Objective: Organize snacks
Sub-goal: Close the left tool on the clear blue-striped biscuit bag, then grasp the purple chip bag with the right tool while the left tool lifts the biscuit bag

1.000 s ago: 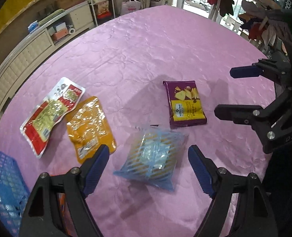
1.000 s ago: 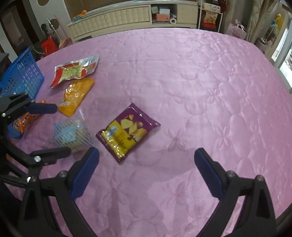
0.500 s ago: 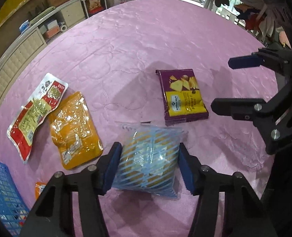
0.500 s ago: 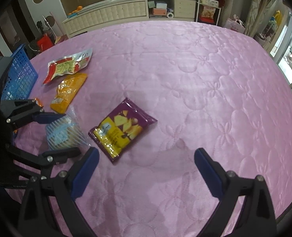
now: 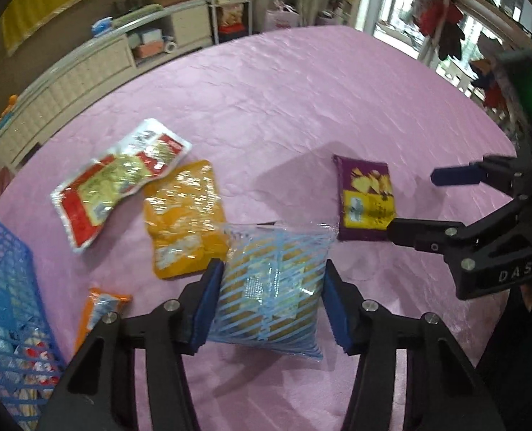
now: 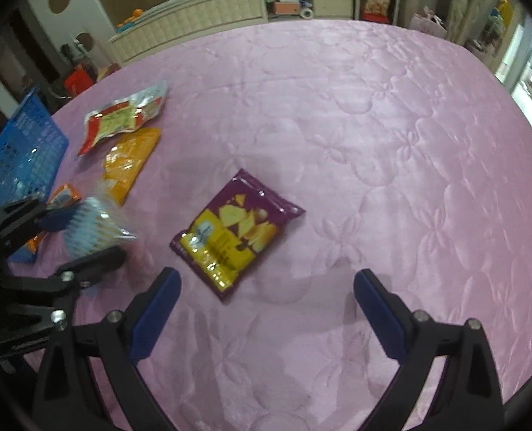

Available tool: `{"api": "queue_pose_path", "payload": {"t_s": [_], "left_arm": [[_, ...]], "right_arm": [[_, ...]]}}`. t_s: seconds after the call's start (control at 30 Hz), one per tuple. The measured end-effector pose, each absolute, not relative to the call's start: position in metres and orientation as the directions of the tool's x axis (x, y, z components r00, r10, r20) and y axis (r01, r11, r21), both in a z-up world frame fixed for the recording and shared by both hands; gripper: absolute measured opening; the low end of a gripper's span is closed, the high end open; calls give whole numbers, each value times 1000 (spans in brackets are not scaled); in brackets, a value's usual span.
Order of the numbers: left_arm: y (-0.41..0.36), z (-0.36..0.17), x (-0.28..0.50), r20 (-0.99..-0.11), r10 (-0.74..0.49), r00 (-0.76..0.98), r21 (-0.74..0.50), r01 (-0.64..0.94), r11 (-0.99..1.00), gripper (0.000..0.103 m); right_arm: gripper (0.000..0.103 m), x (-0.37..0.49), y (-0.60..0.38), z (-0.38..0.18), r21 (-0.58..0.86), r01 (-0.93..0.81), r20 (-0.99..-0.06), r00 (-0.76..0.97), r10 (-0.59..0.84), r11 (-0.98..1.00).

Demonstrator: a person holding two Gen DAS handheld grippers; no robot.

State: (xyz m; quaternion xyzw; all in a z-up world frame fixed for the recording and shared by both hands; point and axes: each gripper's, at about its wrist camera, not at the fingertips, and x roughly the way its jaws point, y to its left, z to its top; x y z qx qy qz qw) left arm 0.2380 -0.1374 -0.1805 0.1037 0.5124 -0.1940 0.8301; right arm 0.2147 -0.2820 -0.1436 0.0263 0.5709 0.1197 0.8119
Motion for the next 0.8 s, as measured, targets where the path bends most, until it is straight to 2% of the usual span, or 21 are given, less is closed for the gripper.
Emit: {"api": "queue_pose_path", "payload": {"t_s": [0.1,0.27,0.53,0.6,0.67,0.8], "left_arm": [[-130,-182,246,-891,-149,428,40,401,915,52],[-119,-181,254,-881,-144,451,29,354,935,51],[-113,-183,254,-859,-190,475,-22,337,941,51],[-110,-186,256,-861,-192,472,-28,332,943,51],[-109,-188,253,-862,-191,470,-32,327,945,51],[-105,-189,253,-867,-176,466,-21,319,947,51]], "right_arm": [[99,223,-280,-144,209,-132,-919,312,240,969],[99,242,-270,-148,243,-61,-923,292,251,968],[98,250,-238,-154,113,-111,-939,314,142,987],[96,248,-229,-156,58,-142,-940,326,102,988],[87,245,-221,-156,1,-168,-936,347,60,986],[68,242,-208,-153,2,-220,-929,361,84,976]]}}
